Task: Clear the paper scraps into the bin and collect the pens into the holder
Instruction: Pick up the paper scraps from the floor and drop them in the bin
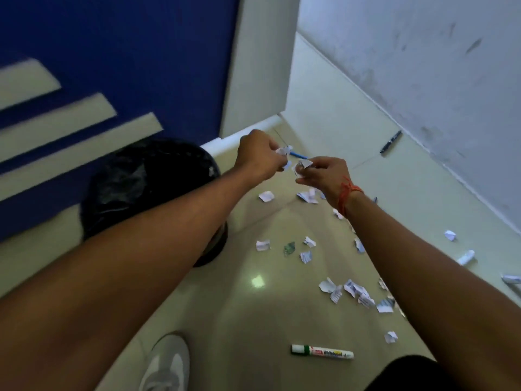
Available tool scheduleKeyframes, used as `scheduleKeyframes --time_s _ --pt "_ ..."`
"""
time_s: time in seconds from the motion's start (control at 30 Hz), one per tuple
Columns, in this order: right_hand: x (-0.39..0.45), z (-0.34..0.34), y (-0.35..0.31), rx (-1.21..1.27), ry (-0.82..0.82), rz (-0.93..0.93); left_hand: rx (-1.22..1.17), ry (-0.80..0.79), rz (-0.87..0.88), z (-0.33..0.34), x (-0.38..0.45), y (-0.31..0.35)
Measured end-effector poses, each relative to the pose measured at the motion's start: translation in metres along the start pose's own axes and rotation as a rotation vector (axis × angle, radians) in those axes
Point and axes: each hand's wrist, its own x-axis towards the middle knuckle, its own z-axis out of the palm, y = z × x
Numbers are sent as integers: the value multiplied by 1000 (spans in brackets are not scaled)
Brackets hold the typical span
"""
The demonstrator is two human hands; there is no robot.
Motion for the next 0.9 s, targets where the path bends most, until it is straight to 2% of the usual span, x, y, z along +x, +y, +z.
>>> scheduleKeyframes --time_s 0.23,0.33,0.43,0.57,0.63,0.77,0.9 --pt "-20 115 -88 39 -248 -210 -25 310 -60 -144 -48 -14" --pt "-35 157 -99 -66 -363 -272 11 353 -164 -179 -72 -46" --pt "-51 189 -95 -367 -465 -337 47 344 -258 -193 -95 -79" --pt "-64 214 -81 -1158 -589 -605 109 262 -309 -188 -113 -111" --pt "-69 220 -73 -1374 -637 -628 136 206 -320 -184 -118 -116" --pt "-74 215 -74 -1337 -678 -568 133 41 -418 -182 -121 -102" --pt "-76 189 -99 -987 -532 -468 222 -29 -456 -187 -109 -68"
